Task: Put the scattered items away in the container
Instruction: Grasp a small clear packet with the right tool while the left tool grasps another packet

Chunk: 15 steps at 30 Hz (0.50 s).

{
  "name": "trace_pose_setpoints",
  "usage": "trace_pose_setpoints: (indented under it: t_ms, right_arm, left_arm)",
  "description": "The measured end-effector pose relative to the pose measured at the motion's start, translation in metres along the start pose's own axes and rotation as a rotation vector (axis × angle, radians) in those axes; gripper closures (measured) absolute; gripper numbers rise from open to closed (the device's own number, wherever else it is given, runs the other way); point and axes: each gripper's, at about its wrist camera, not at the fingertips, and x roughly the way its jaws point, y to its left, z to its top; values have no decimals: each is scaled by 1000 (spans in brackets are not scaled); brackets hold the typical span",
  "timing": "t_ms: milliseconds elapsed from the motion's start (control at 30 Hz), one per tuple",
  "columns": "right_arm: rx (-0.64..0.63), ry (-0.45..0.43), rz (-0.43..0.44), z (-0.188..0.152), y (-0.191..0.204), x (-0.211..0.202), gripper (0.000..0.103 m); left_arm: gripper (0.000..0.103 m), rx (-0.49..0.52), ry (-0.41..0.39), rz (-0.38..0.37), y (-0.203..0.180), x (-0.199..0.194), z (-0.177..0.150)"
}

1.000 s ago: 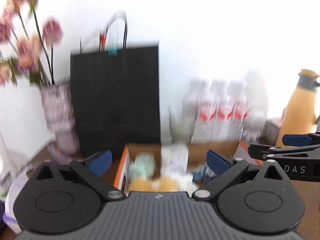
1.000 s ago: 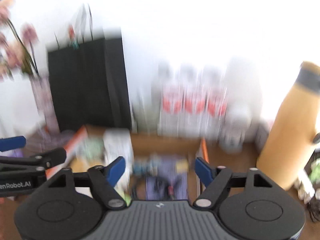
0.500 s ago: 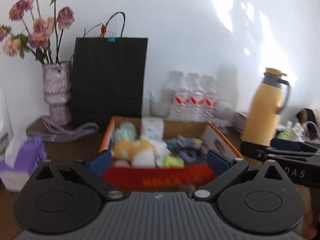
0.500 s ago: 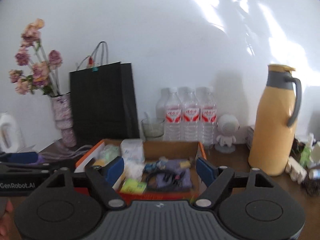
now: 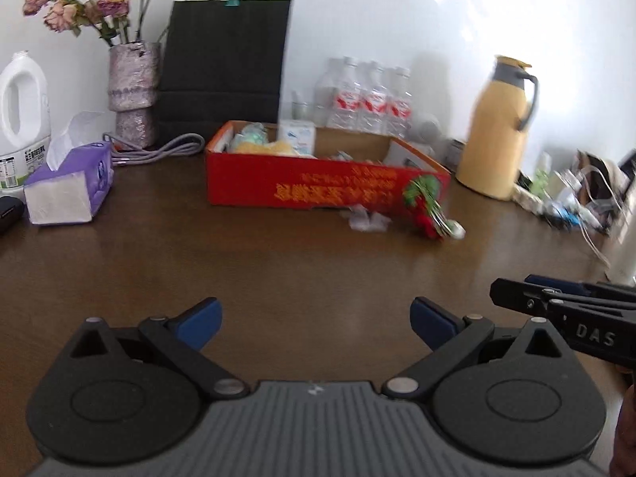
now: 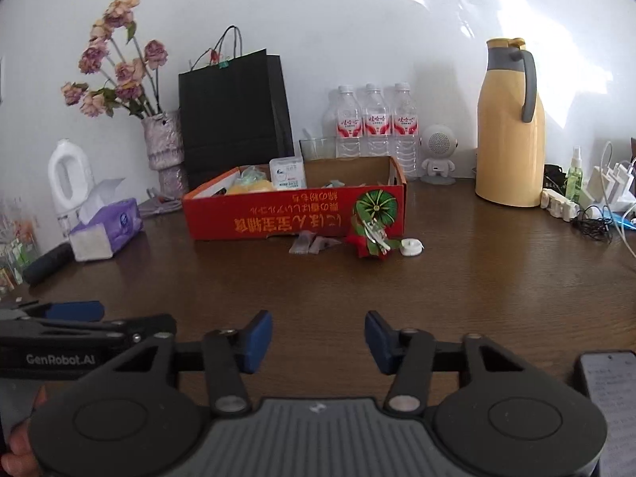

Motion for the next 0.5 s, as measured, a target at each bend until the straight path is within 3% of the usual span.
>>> trace_pose_setpoints:
  t_ms: [167,267,367,500]
  right_arm:
    - [7,22,23,45,-1,69,68]
    - [60,85,19,68,-4,125,71]
    - [89,144,-17,79,-5,170,72]
    - [91,184,-60,83,-4,200,74]
  left_arm:
    - [0,-9,-28,33,11,24,26]
    - [0,2,-21,35,15,38,34]
    - [0,2,-13,35,19,49,41]
    - [0,28,5,37,19,69,45]
